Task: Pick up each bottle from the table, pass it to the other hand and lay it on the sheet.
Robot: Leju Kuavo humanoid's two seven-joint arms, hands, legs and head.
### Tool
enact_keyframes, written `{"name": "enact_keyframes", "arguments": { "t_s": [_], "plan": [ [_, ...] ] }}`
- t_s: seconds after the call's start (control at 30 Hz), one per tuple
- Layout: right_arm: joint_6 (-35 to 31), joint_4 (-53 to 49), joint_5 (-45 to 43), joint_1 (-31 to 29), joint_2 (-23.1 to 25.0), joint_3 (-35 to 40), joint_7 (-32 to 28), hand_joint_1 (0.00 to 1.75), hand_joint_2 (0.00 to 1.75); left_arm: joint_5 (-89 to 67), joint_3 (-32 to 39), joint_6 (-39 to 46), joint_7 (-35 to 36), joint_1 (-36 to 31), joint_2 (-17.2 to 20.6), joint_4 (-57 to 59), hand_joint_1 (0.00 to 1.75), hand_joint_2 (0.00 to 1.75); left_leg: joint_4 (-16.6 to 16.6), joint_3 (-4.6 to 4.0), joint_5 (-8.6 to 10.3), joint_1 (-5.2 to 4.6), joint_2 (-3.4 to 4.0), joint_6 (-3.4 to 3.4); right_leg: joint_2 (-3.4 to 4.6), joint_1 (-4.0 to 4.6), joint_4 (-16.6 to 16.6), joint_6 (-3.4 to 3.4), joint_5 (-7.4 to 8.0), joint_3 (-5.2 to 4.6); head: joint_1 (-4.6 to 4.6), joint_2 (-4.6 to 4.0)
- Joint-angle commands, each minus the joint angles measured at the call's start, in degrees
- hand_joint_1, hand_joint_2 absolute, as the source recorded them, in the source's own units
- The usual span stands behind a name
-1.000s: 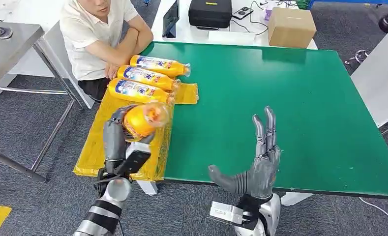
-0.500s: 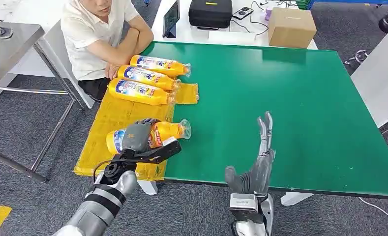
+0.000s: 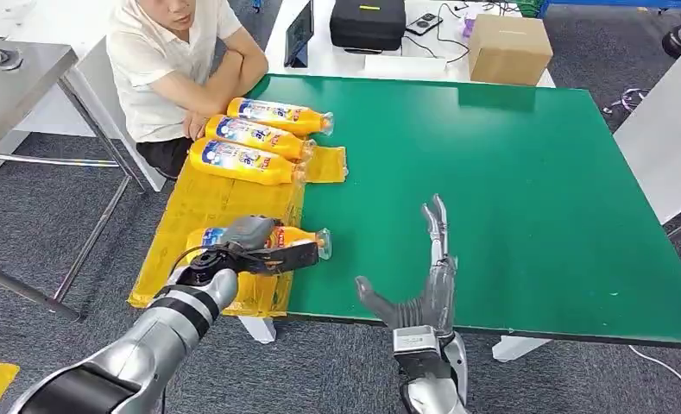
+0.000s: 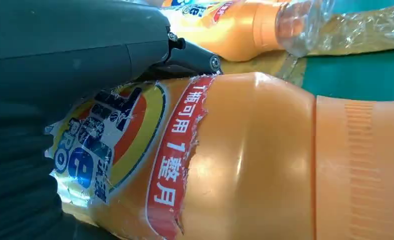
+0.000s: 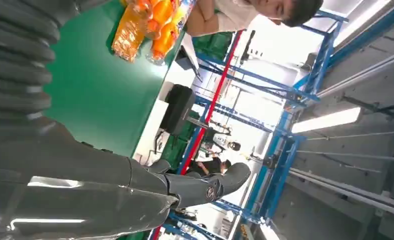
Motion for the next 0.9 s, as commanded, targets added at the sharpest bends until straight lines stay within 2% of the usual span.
{"name": "enact_keyframes", "arguments": {
  "t_s": [0.03,0.27,0.3,0.33,0.53,0.57,0.63,0.8,0.9],
  "plan": [
    [0.2,4.2,-0.2,-2.5,-1.4,1.0,-0.1,0.00,1.75,0.4,-1.4,-0.5,0.2,-1.8,1.7,6.8,1.75,1.75,-0.1,0.18,-0.03,0.03,0.19,-0.05,0.22,0.03,-0.1,-0.09,0.04,0.12,0.00,0.00],
    [1.0,5.8,-1.5,-3.3,-1.3,1.5,-0.1,0.00,1.75,0.9,-1.2,-2.8,1.4,-3.3,1.8,9.5,1.75,1.75,-0.1,0.15,-0.02,0.02,0.18,-0.06,0.20,0.02,0.0,-0.08,0.04,0.09,0.00,0.00],
    [1.1,5.9,-2.2,-3.3,-1.4,1.8,-0.1,0.00,1.75,1.4,-0.8,-2.8,1.0,-3.5,1.7,9.8,1.40,1.75,0.0,0.12,-0.02,0.03,0.16,-0.05,0.18,0.03,0.0,-0.06,0.04,0.08,0.00,0.00],
    [1.4,5.9,-2.7,-3.3,-1.5,2.0,-0.1,0.00,0.00,1.8,-0.5,-2.7,0.7,-3.4,1.6,9.8,0.02,1.75,-0.1,0.19,-0.01,0.05,0.23,-0.08,0.26,0.05,-0.1,-0.11,0.07,0.12,0.00,0.00],
    [1.1,7.0,-3.7,-3.6,-2.1,2.6,-0.1,0.00,0.00,6.4,1.0,-9.0,-4.4,-3.0,1.0,10.0,0.00,1.75,-0.1,0.21,-0.03,0.06,0.17,-0.06,0.20,0.06,-0.1,-0.10,0.03,0.16,0.00,0.00],
    [0.7,7.1,-4.0,-3.9,-2.6,3.4,-0.1,0.00,0.00,13.3,4.9,-14.8,-12.6,-2.2,0.5,8.7,0.00,1.75,-0.1,0.17,-0.01,0.04,0.10,-0.04,0.12,0.04,-0.1,-0.07,0.02,0.14,0.02,0.00],
    [-0.6,7.7,-5.0,-4.2,-3.4,4.6,-0.1,0.00,0.00,18.0,5.7,-17.6,-17.6,-1.1,-0.1,5.8,0.00,1.75,-0.1,0.24,-0.04,0.03,0.18,-0.04,0.20,0.02,-0.1,-0.06,0.03,0.20,0.02,0.00],
    [-1.3,7.7,-5.3,-4.2,-3.8,5.1,-0.1,0.00,0.00,18.2,4.3,-18.1,-17.7,-0.7,-0.1,4.1,0.00,1.75,-0.1,0.15,0.01,0.01,0.01,-0.03,0.04,-0.04,-0.1,-0.04,0.03,0.19,0.00,0.00],
    [-2.2,7.5,-6.0,-4.0,-4.4,5.7,-0.1,0.00,0.00,19.9,-0.1,-19.9,-18.8,0.1,0.2,-0.8,0.00,1.75,-0.1,0.12,0.01,0.00,-0.05,-0.03,0.00,-0.06,-0.1,-0.04,0.02,0.18,0.02,0.00]
  ]
}}
